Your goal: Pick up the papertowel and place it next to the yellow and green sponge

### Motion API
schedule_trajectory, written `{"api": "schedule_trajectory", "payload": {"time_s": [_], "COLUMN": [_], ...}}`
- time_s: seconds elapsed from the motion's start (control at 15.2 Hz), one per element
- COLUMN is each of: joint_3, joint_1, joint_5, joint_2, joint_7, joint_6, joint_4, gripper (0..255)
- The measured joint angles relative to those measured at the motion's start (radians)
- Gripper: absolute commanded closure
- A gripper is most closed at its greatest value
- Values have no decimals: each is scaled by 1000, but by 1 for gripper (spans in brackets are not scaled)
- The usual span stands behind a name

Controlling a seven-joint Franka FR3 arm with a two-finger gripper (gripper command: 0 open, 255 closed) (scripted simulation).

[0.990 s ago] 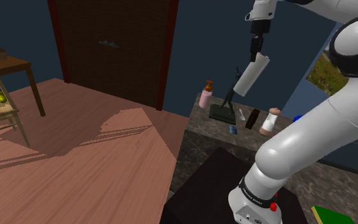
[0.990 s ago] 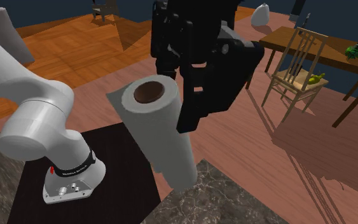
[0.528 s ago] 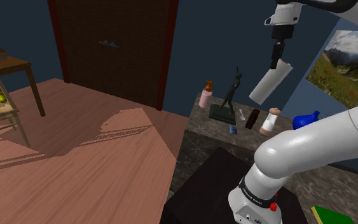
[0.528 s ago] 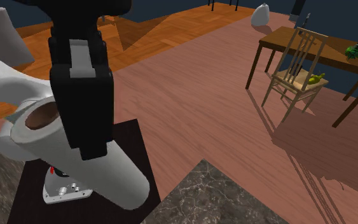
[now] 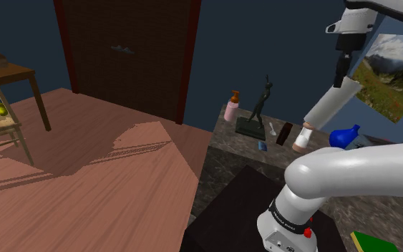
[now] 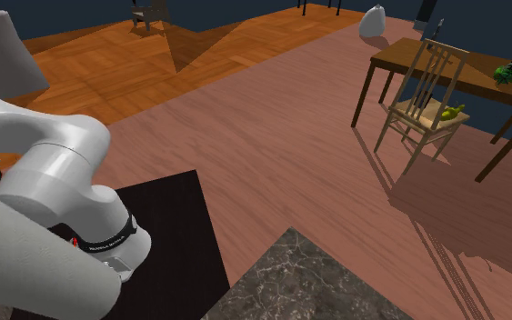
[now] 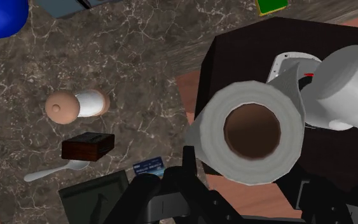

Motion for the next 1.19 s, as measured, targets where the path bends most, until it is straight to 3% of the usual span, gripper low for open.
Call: {"api": "schedule_trajectory", "payload": {"time_s": [0.66,1.19], "joint_3": [-48,-106], "joint_1": [-81,-130], "joint_5": [-167,-339], "joint_2": [-245,-382], "joint_7": [-181,-377], "joint_6": [-123,-215], "joint_4": [-62,-30], "gripper": [255,255]}}
